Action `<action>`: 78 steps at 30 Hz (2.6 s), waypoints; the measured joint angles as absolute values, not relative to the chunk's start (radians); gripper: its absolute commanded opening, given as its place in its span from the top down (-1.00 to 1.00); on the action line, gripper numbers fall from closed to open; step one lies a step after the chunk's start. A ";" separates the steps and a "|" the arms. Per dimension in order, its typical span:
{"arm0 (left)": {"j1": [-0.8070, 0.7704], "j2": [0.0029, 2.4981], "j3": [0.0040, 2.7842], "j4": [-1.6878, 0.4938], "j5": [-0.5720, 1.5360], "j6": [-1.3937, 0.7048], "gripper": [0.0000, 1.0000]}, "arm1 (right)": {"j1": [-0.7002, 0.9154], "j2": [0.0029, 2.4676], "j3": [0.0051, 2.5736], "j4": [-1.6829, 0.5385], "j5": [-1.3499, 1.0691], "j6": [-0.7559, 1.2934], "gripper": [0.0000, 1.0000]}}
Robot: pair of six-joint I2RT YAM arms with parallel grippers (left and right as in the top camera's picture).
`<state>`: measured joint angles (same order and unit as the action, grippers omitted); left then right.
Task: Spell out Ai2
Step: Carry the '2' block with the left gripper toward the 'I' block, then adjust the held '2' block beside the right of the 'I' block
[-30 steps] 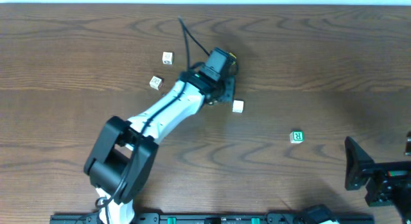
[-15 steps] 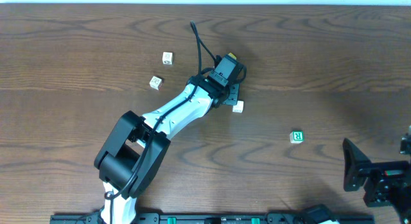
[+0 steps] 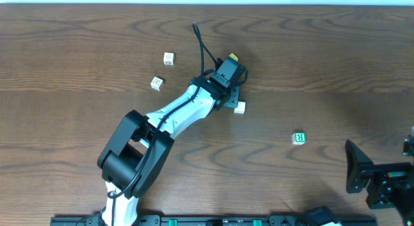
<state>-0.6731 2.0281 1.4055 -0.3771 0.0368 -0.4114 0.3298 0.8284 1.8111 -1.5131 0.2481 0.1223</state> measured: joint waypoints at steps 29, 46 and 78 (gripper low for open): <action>-0.673 2.035 1.406 -0.401 0.037 -0.381 0.89 | 0.330 0.828 1.811 -1.514 0.252 0.122 -0.98; -0.680 2.048 1.488 -0.466 0.037 -0.358 0.88 | 0.330 0.828 1.811 -1.514 0.254 0.122 -0.99; -0.727 2.115 1.517 -0.496 -0.084 -0.550 0.41 | 0.330 0.829 1.803 -1.521 0.255 0.122 -0.99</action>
